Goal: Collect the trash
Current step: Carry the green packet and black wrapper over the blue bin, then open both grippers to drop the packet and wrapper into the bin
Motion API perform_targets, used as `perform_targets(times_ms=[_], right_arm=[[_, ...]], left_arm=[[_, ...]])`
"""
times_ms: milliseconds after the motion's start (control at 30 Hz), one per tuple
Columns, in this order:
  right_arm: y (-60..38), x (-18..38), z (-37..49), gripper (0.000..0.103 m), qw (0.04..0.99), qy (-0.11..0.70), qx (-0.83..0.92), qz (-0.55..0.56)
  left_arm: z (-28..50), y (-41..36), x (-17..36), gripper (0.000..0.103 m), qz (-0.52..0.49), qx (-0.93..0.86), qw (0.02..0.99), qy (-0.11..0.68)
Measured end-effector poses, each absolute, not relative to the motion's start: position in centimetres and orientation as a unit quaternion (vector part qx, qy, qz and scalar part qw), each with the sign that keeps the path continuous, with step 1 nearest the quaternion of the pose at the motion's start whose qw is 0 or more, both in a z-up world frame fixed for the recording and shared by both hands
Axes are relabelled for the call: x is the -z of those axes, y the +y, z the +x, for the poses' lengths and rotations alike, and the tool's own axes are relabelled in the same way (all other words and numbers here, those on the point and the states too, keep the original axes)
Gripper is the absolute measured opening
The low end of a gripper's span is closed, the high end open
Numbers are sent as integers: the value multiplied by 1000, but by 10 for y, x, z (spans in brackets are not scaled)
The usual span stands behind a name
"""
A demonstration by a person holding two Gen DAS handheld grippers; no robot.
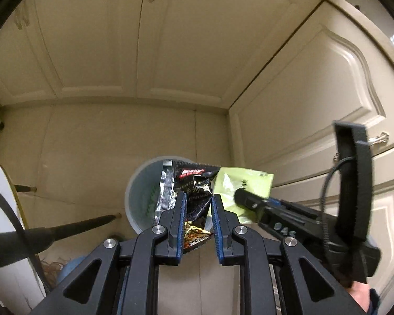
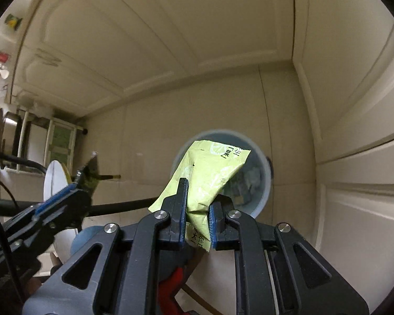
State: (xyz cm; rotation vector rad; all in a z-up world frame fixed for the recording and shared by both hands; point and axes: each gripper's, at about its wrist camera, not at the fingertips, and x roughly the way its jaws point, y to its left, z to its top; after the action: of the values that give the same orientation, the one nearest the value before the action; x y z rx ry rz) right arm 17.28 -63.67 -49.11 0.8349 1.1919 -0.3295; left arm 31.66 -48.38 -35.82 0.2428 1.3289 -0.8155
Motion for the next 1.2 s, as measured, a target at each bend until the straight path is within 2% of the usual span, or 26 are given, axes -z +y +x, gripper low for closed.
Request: perform_targets(times_ms=[133, 200, 267, 333, 367, 400, 433, 500, 567, 667, 900, 933, 1200], right_arm=[[-636, 506, 177, 20, 722, 551, 156, 388], [-636, 511, 178, 24, 720, 551, 156, 392], [-638, 512, 178, 38, 720, 550, 160, 392], [-642, 510, 171, 72, 721, 543, 169, 397], [-643, 509, 168, 81, 722, 537, 172, 401], [-645, 509, 166, 95, 723, 533, 174, 404], [-645, 507, 164, 100, 722, 530, 178, 407], [-648, 505, 157, 103, 721, 524, 183, 414], [-651, 499, 152, 103, 719, 522, 190, 416], [-649, 485, 147, 103, 728, 515, 200, 405], [-637, 422, 138, 103, 762, 474, 214, 386], [-634, 408, 136, 103, 769, 465, 219, 379], [-602, 304, 132, 103, 826, 399, 227, 326]], left_arm=[[326, -497, 365, 19, 114, 356, 708, 599], [327, -501, 366, 29, 123, 348, 713, 597], [322, -495, 365, 49, 124, 344, 715, 596], [325, -498, 366, 55, 125, 337, 719, 595], [327, -500, 367, 59, 128, 333, 720, 595], [322, -495, 365, 60, 131, 331, 722, 593], [320, -498, 363, 63, 133, 330, 724, 591], [316, -500, 356, 66, 137, 331, 732, 579], [310, -491, 348, 73, 134, 335, 741, 566], [291, -482, 334, 78, 137, 338, 757, 542], [255, -465, 290, 90, 162, 350, 799, 462], [248, -458, 282, 95, 160, 355, 803, 451], [203, -385, 196, 98, 107, 353, 857, 361]])
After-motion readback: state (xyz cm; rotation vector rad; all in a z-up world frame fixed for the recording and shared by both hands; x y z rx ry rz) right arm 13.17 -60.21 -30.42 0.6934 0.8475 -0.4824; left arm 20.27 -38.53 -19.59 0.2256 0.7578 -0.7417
